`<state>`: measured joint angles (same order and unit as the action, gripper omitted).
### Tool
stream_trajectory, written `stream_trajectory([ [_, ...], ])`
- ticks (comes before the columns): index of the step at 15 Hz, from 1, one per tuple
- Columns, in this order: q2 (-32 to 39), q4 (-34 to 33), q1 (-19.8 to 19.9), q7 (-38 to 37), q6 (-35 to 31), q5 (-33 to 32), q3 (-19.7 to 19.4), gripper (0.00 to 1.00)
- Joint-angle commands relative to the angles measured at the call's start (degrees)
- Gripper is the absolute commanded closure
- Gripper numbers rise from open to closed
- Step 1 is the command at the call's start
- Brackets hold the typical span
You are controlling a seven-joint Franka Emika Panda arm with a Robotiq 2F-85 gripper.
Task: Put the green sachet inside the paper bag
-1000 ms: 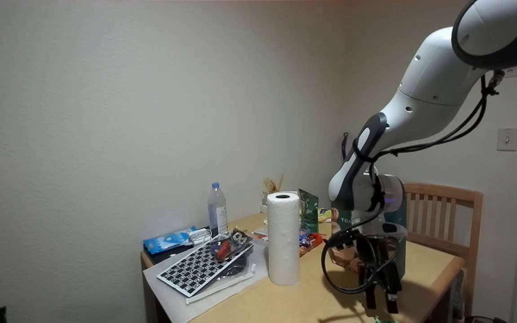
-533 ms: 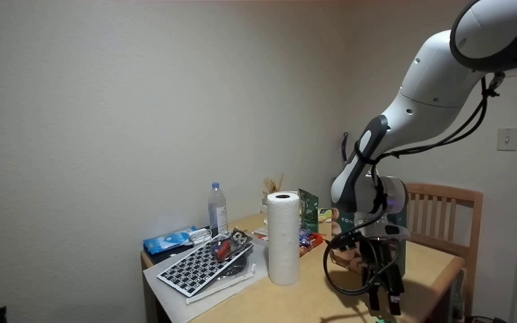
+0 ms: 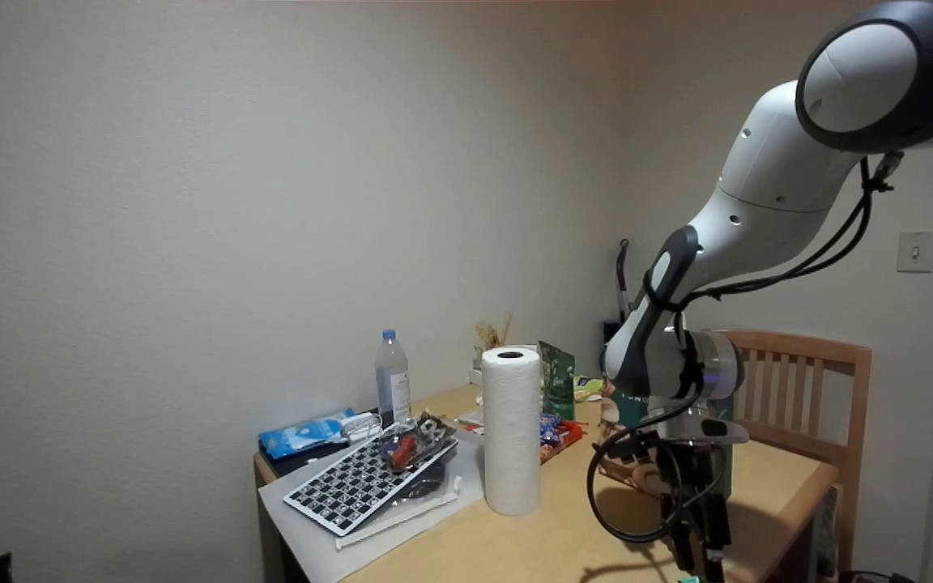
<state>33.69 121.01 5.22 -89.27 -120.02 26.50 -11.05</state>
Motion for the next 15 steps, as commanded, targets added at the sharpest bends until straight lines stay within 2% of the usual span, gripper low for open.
stream_trajectory([
  [1,0.8,-0.55,0.41,-1.09,-1.51,1.05,1.13,0.46],
  [9,0.39,-0.57,0.33,-0.75,-2.32,1.08,1.68,0.98],
  [15,0.07,-0.54,1.04,-0.24,-2.28,1.82,1.78,1.0],
])
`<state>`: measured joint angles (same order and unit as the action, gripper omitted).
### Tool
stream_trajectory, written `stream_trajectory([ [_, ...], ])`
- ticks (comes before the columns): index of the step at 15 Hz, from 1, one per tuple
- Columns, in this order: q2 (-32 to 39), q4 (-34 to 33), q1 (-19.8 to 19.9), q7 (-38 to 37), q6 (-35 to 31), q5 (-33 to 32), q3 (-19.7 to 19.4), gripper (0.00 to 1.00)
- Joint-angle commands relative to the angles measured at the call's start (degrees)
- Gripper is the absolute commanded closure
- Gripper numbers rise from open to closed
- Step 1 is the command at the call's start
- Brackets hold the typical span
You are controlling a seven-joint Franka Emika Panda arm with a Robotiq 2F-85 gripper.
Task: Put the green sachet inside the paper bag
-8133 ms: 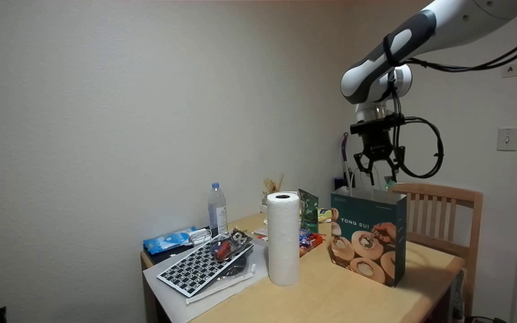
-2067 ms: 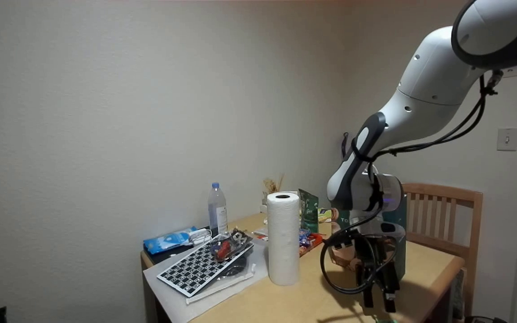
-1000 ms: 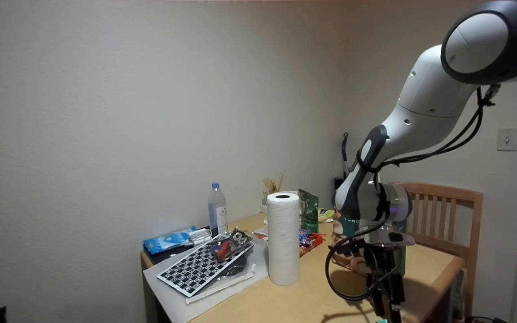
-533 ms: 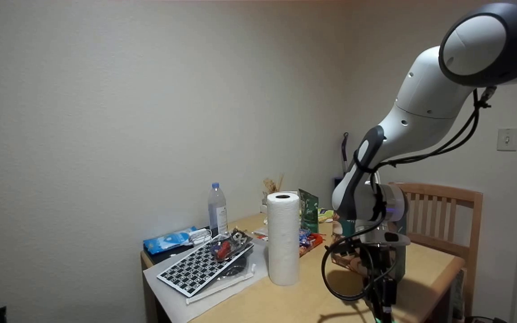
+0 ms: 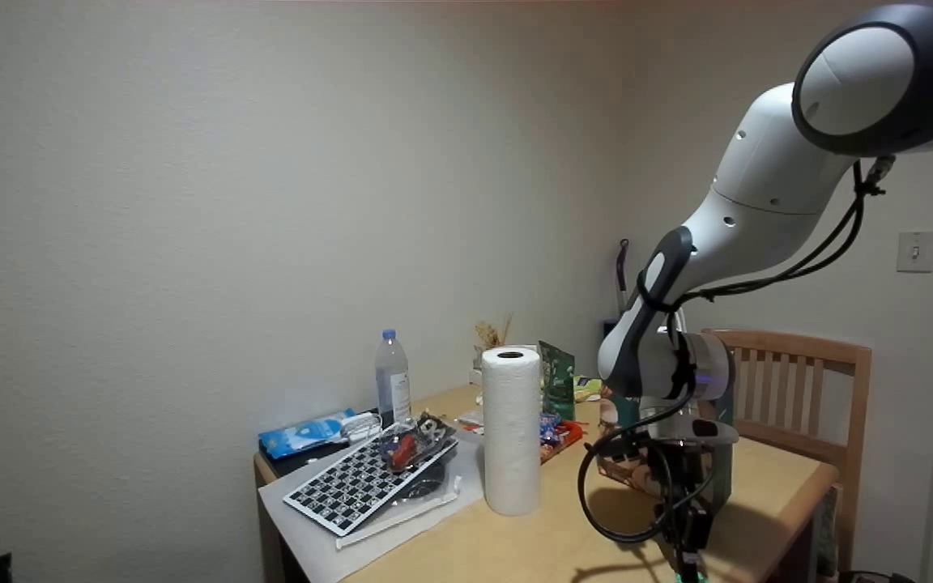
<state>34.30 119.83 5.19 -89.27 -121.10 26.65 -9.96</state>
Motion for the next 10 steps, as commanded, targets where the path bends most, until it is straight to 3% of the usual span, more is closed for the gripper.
stream_trajectory([
  [1,-1.36,1.13,0.88,-0.36,-1.34,1.61,0.61,1.0],
  [4,-5.73,3.6,-0.55,-1.1,-1.53,-0.47,-0.23,1.0],
  [10,-22.89,9.82,-2.63,-5.43,-0.77,-6.15,-2.08,1.0],
])
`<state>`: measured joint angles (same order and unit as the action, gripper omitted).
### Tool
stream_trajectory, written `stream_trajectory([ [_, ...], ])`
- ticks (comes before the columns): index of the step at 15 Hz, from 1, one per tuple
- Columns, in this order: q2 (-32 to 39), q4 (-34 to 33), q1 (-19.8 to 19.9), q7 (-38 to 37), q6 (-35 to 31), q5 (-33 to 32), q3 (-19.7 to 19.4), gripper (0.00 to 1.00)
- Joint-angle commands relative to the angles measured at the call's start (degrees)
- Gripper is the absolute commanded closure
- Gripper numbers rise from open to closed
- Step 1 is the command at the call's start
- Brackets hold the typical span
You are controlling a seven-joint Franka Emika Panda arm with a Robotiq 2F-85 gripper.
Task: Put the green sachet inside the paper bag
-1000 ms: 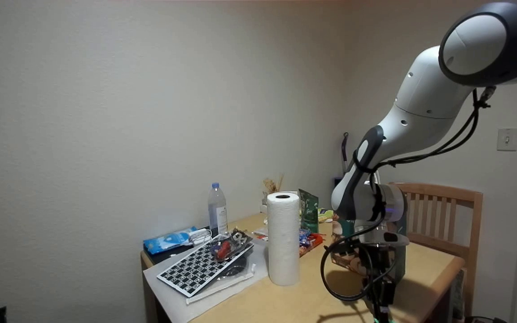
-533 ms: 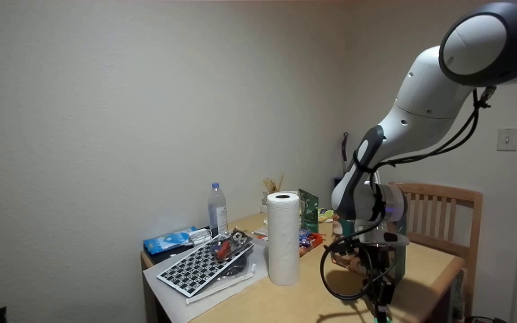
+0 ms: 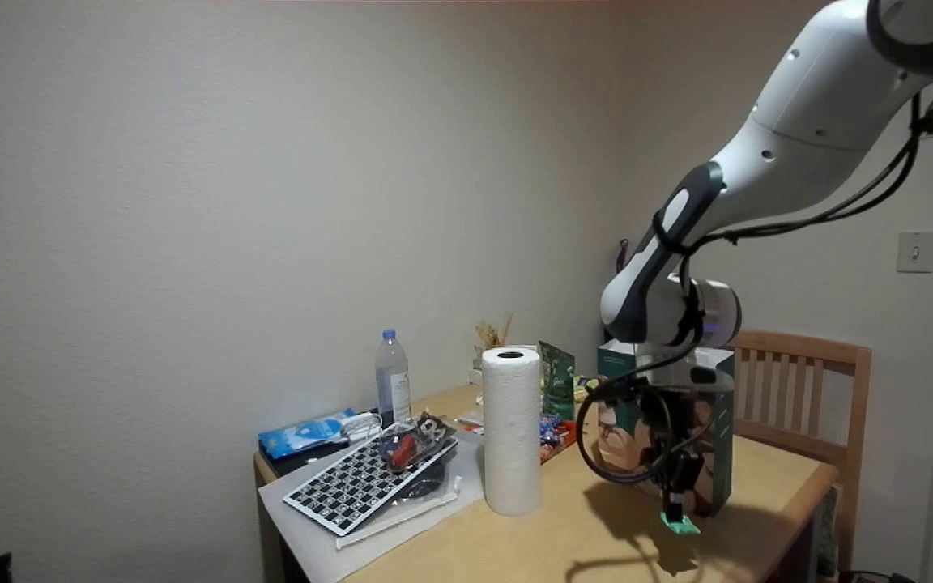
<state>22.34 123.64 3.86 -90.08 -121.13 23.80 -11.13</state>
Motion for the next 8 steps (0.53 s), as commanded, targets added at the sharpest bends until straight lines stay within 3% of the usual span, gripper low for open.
stream_trajectory([
  [1,-14.0,6.6,-1.48,-6.84,-0.56,-4.76,-1.03,1.0],
  [5,-26.65,8.02,0.1,-12.92,2.46,-8.94,0.3,1.0],
  [6,-27.01,7.56,0.56,-13.03,3.57,-9.16,0.79,1.0],
  [7,-22.12,4.58,0.95,-10.65,2.76,-7.41,1.19,0.99],
  [8,-24.4,4.97,1.22,-11.1,3.83,-7.7,1.36,0.99],
])
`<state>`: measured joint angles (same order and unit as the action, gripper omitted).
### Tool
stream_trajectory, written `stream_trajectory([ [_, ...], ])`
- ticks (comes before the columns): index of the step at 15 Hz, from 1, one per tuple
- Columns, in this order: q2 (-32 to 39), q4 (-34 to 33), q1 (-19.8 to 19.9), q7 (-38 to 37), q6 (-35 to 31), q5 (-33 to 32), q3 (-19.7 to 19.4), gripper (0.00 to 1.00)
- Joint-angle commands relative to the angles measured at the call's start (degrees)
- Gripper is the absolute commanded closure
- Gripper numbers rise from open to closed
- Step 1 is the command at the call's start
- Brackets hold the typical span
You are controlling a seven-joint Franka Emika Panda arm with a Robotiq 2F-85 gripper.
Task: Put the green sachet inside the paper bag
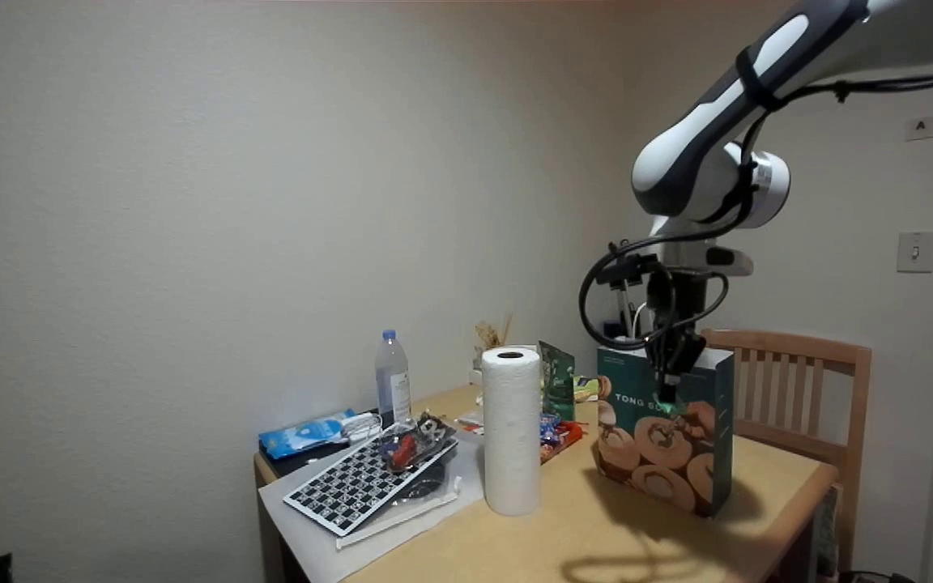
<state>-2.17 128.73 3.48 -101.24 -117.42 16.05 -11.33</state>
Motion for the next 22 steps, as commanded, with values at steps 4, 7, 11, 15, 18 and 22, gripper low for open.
stream_trajectory([
  [4,-1.94,1.36,1.78,-0.15,0.57,-0.06,1.71,0.99],
  [7,-5.8,1.16,3.21,-1.38,-4.36,1.55,0.7,1.0],
  [11,-11.71,-1.93,6.82,-4.32,-4.33,0.85,-0.13,1.0],
  [15,-14.3,-3.86,9.92,-8.84,-9.54,1.49,0.2,1.0],
  [18,-12.56,-3.93,10.91,-14.6,-18.54,0.51,1.35,1.0],
  [22,-6.3,-5.4,9.87,-18.55,-24.26,0.38,2.04,1.0],
])
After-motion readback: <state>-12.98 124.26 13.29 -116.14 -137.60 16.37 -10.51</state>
